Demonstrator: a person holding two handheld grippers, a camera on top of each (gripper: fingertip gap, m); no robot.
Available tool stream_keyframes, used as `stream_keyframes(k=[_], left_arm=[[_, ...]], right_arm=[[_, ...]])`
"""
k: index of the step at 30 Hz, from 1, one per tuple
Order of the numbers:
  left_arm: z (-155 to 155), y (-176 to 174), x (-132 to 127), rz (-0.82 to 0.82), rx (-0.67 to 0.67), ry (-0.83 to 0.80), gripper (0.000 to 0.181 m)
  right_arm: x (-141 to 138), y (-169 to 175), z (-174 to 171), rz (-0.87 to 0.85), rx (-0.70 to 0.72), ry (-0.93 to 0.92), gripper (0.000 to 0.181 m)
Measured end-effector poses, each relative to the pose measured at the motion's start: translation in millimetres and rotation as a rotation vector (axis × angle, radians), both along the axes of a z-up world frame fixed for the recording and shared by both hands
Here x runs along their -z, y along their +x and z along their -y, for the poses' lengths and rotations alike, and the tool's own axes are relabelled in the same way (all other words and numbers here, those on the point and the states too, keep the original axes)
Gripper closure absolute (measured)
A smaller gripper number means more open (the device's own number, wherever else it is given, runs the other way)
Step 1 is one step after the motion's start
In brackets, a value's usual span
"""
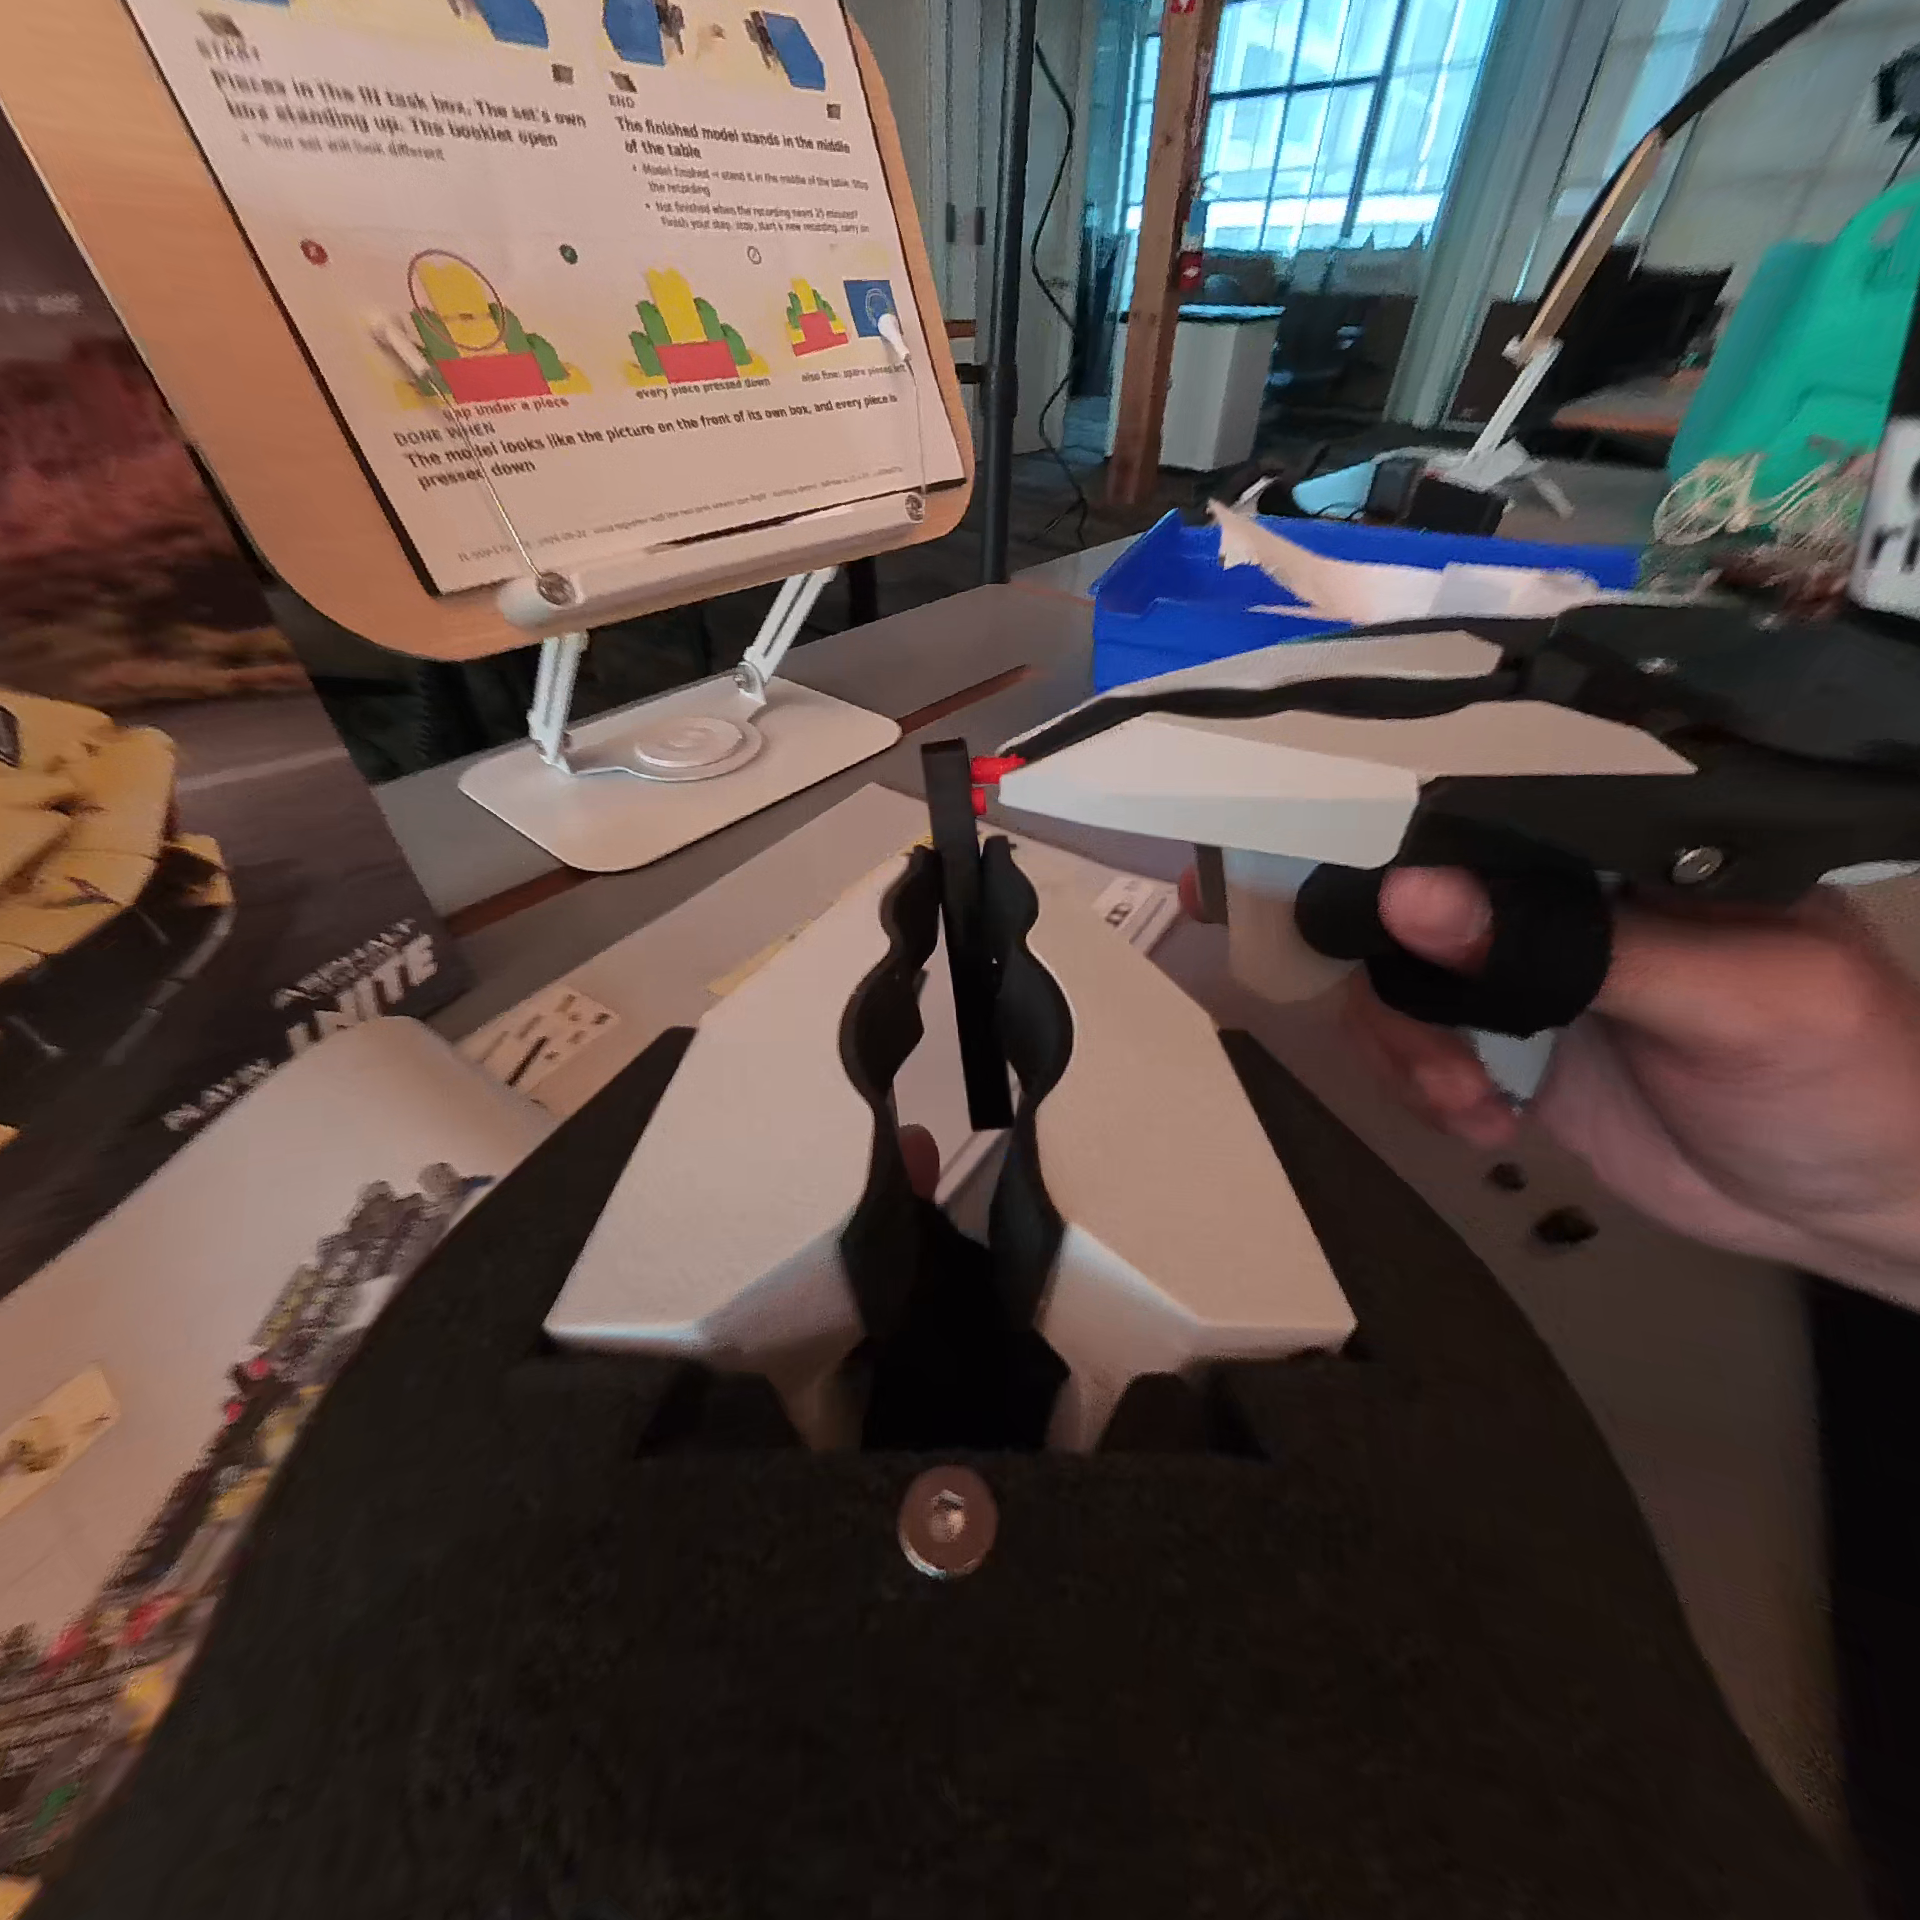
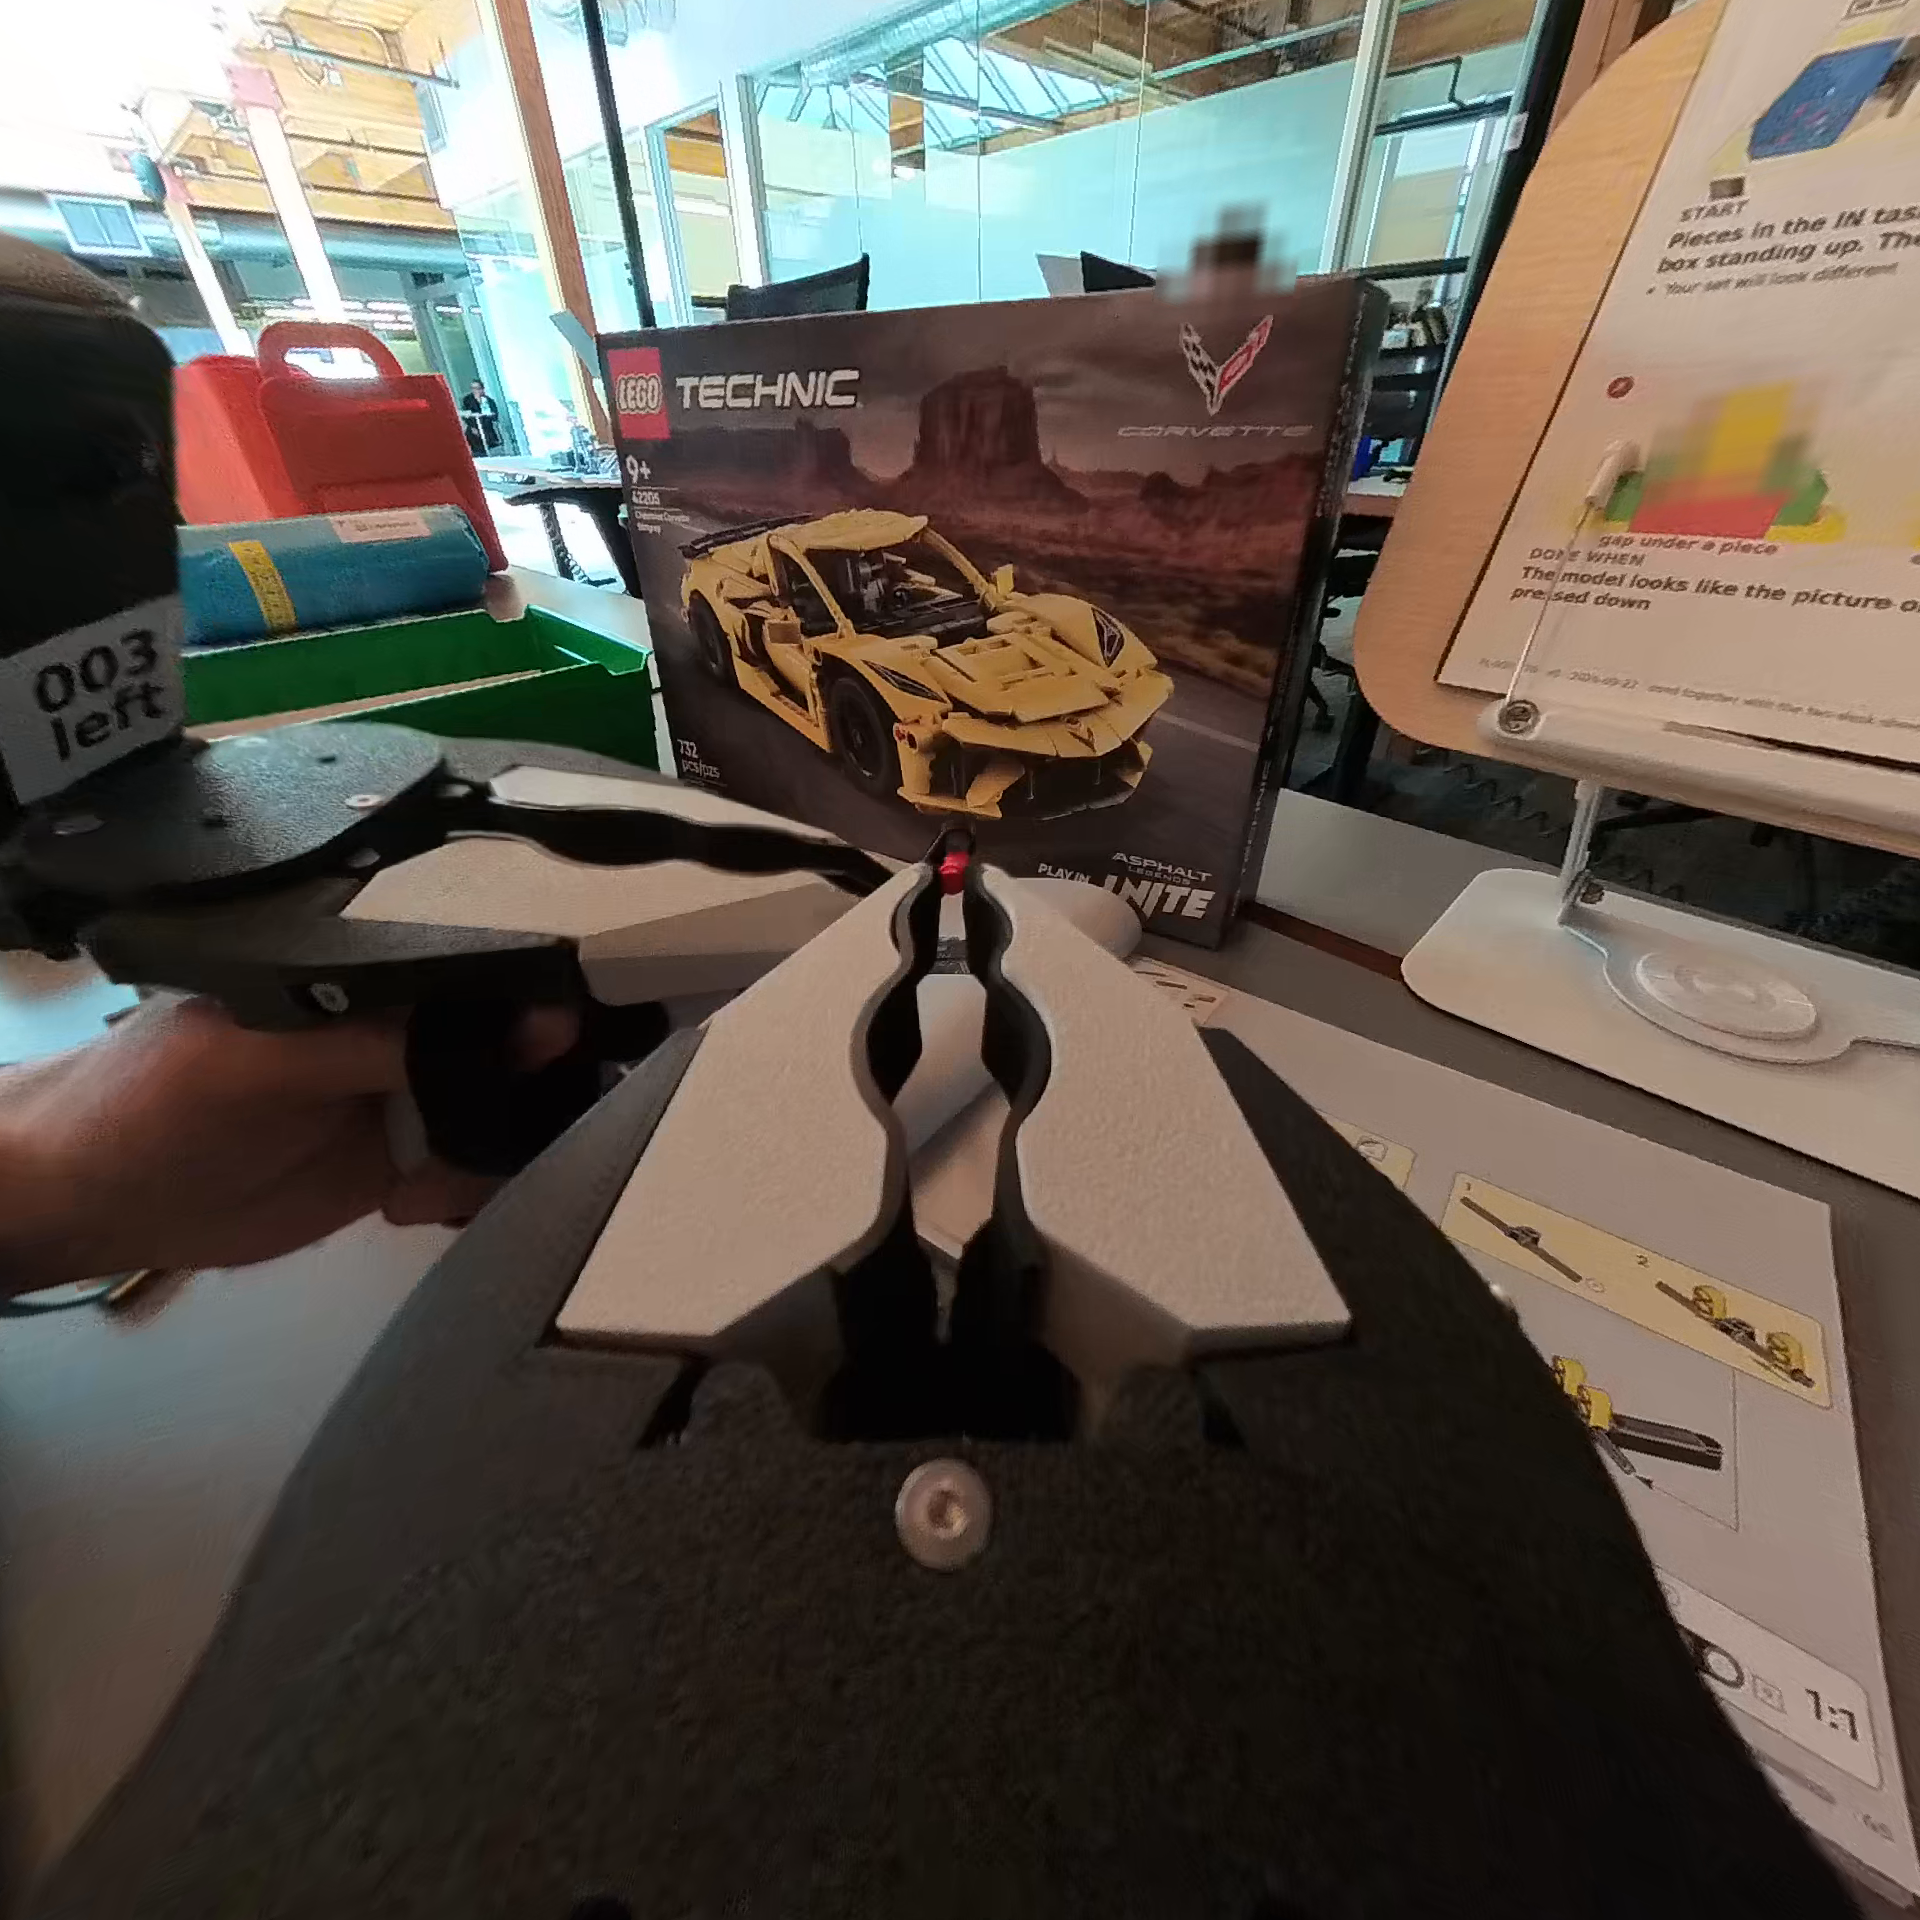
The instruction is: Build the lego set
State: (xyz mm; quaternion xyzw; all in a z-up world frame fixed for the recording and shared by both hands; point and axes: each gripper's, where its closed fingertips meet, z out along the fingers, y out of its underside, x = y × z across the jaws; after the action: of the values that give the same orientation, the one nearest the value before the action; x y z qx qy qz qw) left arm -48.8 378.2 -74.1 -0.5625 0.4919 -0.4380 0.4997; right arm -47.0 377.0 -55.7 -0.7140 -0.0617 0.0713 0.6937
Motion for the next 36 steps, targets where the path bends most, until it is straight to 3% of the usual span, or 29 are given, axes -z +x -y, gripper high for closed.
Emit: stream_keyframes(k=[6, 14, 22, 24, 32, 34, 36], left_arm=[[-1.7, -6.4, 2.0, -0.101, -0.044, 0.348, 0.174], [11.9, -7.1, 2.0, -0.061, 0.109, 0.058, 0.174], [13.2, -13.4, 9.8, -0.181, 0.113, 0.414, 0.173], [13.8, -15.8, 12.3, -0.215, 0.120, 0.499, 0.174], [22.5, -21.7, 27.6, -0.306, 0.223, 0.506, 0.174], [23.9, -22.6, 27.7, -0.300, 0.237, 0.489, 0.174], [24.8, -23.0, 23.9, -0.278, 0.244, 0.462, 0.174]], right_arm=[[-0.6, -4.3, 3.2, 0.115, 0.007, 0.004, 0.178], [0.1, -5.1, 7.0, 0.334, 0.043, 0.050, 0.178], [6.7, -10.7, 12.3, 0.240, -0.056, -0.011, 0.178], [9.5, -12.0, 14.5, 0.286, -0.070, -0.032, 0.178], [25.4, -14.3, 20.0, 0.726, -0.025, -0.045, 0.177], [25.6, -14.6, 21.0, 0.733, -0.031, -0.037, 0.177], [21.9, -15.5, 20.8, 0.588, -0.059, -0.033, 0.177]])
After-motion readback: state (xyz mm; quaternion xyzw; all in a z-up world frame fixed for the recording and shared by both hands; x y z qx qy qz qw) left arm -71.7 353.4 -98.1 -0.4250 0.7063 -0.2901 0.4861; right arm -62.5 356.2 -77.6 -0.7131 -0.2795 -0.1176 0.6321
